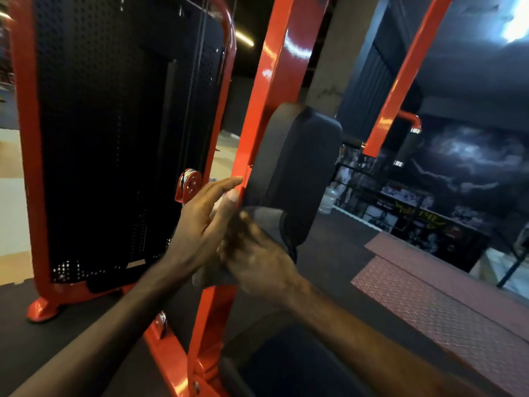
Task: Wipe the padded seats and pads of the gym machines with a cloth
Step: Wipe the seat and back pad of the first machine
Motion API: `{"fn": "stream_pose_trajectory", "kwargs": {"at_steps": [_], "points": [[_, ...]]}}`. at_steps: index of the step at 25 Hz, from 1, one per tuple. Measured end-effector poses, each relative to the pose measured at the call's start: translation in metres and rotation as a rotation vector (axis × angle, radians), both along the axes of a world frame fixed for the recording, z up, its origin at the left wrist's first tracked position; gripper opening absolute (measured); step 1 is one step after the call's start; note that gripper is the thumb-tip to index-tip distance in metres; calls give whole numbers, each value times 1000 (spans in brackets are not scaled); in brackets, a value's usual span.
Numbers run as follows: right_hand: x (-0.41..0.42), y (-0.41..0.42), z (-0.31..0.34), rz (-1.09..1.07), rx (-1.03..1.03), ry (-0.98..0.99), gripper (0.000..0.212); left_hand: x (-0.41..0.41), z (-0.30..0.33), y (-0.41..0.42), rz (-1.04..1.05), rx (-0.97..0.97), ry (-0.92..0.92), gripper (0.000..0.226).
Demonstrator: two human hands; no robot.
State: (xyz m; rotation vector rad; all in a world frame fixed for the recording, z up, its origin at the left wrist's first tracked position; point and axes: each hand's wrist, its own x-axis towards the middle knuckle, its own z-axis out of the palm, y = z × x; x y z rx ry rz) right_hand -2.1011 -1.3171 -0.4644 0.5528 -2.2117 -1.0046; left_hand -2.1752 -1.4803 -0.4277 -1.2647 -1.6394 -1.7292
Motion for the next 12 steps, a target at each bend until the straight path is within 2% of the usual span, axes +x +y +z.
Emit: {"fn": "stream_pose_trajectory", "kwargs": {"at_steps": [3, 5, 6, 9, 11, 12], "points": [[3, 17, 1, 93, 63, -129, 38, 4, 11, 3, -44, -80, 76, 45], [8, 15, 15, 41, 0, -80, 43, 3, 15, 7, -79, -170, 126, 49], [11, 9, 8, 7, -30, -55, 44, 4, 16, 9, -95, -196, 134, 51], [42, -2, -41, -81, 59, -40, 44, 1, 12, 13, -93, -249, 151, 55], [74, 1, -64, -64, -135, -21, 50, 0, 11, 12, -100, -242, 165, 55], [87, -4, -76, -8, -349, 43, 48, -2, 8, 15, -108, -238, 172, 55]]}}
